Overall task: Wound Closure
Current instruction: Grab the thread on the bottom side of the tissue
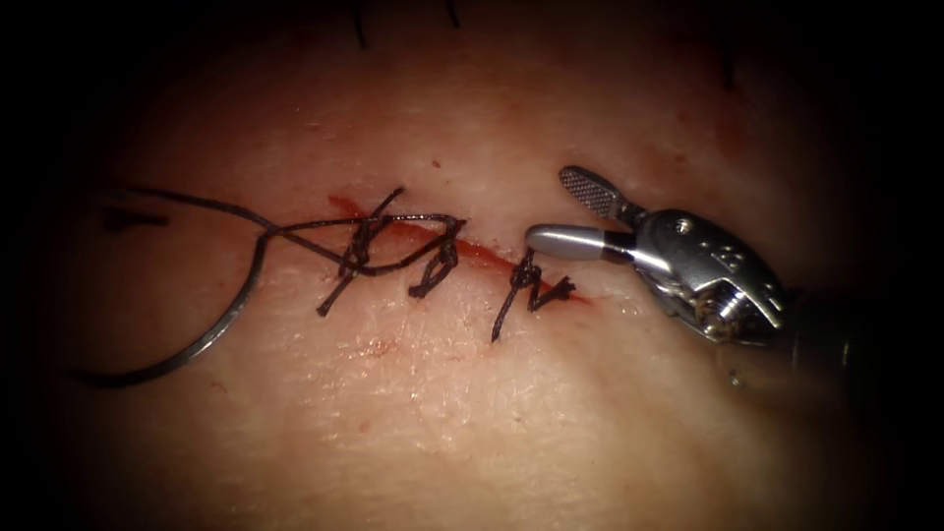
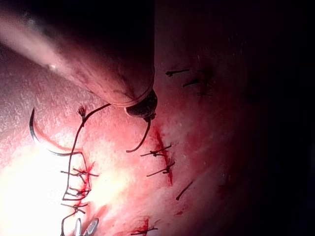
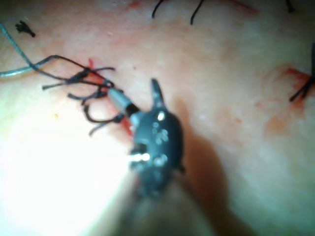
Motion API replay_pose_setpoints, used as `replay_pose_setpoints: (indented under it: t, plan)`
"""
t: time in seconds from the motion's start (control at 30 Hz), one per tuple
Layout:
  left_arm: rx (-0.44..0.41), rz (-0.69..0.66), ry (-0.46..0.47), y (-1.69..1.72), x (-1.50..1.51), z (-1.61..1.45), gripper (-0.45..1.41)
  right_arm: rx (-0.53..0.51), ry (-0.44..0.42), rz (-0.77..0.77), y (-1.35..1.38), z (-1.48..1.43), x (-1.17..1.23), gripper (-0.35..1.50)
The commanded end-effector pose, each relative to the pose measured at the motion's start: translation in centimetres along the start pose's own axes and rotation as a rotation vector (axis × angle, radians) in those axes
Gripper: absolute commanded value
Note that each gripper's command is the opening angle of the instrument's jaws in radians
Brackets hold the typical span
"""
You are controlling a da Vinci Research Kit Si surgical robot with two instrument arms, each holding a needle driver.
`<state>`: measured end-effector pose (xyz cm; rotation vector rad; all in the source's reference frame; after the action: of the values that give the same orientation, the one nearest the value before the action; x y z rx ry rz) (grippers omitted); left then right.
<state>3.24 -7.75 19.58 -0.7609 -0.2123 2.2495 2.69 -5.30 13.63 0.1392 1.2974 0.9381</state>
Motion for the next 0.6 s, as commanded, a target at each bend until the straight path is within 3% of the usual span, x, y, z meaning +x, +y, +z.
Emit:
replay_pose_setpoints:
  t: [0.03, 0.1, 0.13, 0.17, 0.23, 0.3, 0.33, 0.4, 0.6]
  plan:
    - [0.017, -0.038, 0.020, 0.01, 0.00, 0.10, -0.45, 0.003, 0.001, 0.000, -0.01, 0.07, -0.07, 1.40]
    - [0.045, 0.007, 0.077, 0.02, 0.06, 0.17, 0.57, 0.003, 0.001, 0.000, -0.01, 0.06, -0.07, 1.41]
    - [0.064, 0.006, 0.115, 0.05, 0.10, 0.21, 0.93, 0.003, 0.001, 0.000, -0.01, 0.06, -0.08, 1.41]
    - [0.097, 0.114, 0.163, 0.10, 0.15, 0.28, 1.18, 0.003, 0.001, -0.001, -0.01, 0.06, -0.08, 1.41]
    - [0.153, 0.116, 0.266, 0.20, 0.21, 0.39, 1.24, 0.003, 0.001, -0.001, -0.01, 0.06, -0.09, 1.41]
    - [0.194, 0.100, 0.432, 0.35, 0.28, 0.52, 1.26, 0.004, 0.002, -0.002, -0.02, 0.06, -0.09, 1.41]
    - [0.152, 0.081, 0.522, 0.40, 0.32, 0.57, 1.26, 0.004, 0.001, -0.002, -0.02, 0.05, -0.09, 1.43]
    - [-0.034, 0.022, 0.677, 0.49, 0.42, 0.66, 1.26, 0.006, 0.001, -0.002, -0.01, 0.03, -0.10, 1.43]
    - [-0.080, -0.035, 0.673, 0.84, 0.65, 0.87, 1.21, 0.007, 0.000, -0.003, 0.03, -0.07, -0.10, 1.43]
